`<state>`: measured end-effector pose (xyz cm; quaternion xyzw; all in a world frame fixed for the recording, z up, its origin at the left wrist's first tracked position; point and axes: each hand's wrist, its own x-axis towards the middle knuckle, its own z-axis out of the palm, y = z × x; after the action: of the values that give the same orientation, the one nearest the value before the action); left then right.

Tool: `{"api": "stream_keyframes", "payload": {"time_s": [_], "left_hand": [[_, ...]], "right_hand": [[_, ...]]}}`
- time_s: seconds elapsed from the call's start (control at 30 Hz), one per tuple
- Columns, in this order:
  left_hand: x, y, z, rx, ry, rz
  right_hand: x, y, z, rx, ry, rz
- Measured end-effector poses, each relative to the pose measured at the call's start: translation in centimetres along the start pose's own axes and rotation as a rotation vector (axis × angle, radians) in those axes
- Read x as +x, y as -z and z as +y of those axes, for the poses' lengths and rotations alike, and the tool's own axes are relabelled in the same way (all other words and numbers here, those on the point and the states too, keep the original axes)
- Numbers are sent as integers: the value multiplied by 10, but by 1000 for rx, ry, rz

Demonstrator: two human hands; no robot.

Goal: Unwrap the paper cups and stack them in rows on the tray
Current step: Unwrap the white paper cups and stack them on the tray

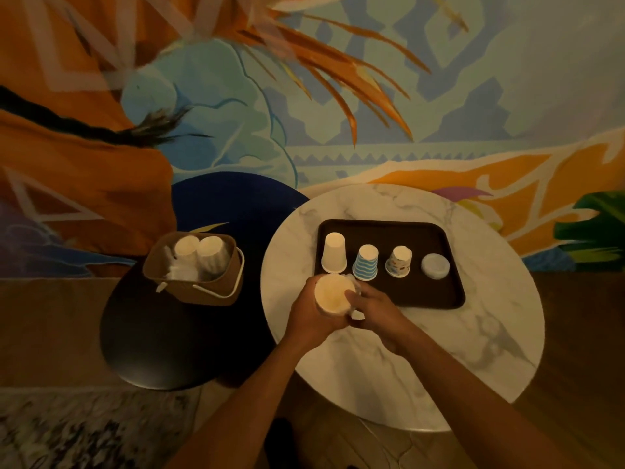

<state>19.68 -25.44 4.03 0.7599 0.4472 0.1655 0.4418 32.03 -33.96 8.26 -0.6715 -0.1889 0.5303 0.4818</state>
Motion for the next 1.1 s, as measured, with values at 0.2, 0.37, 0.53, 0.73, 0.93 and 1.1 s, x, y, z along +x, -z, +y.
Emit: {"api": "stream_keyframes", "payload": {"time_s": [0.2, 0.37, 0.53, 0.73, 0.93, 1.1], "left_hand": [[-1, 9, 3, -32, 9, -52], [-13, 53, 5, -175, 102, -148], [-10, 124, -21, -256, 210, -150], [15, 200, -80, -261, 378, 29], [55, 259, -153, -107, 431, 49], [96, 289, -186, 43, 362, -65]], "right_hand": [[3, 2, -6, -142, 34, 36], [2, -7, -32, -448, 256, 159], [16, -48, -64, -714, 401, 103], [56, -121, -89, -938, 433, -21], [133, -210, -92, -1016, 330, -112], [204, -281, -75, -1049, 254, -49]]}}
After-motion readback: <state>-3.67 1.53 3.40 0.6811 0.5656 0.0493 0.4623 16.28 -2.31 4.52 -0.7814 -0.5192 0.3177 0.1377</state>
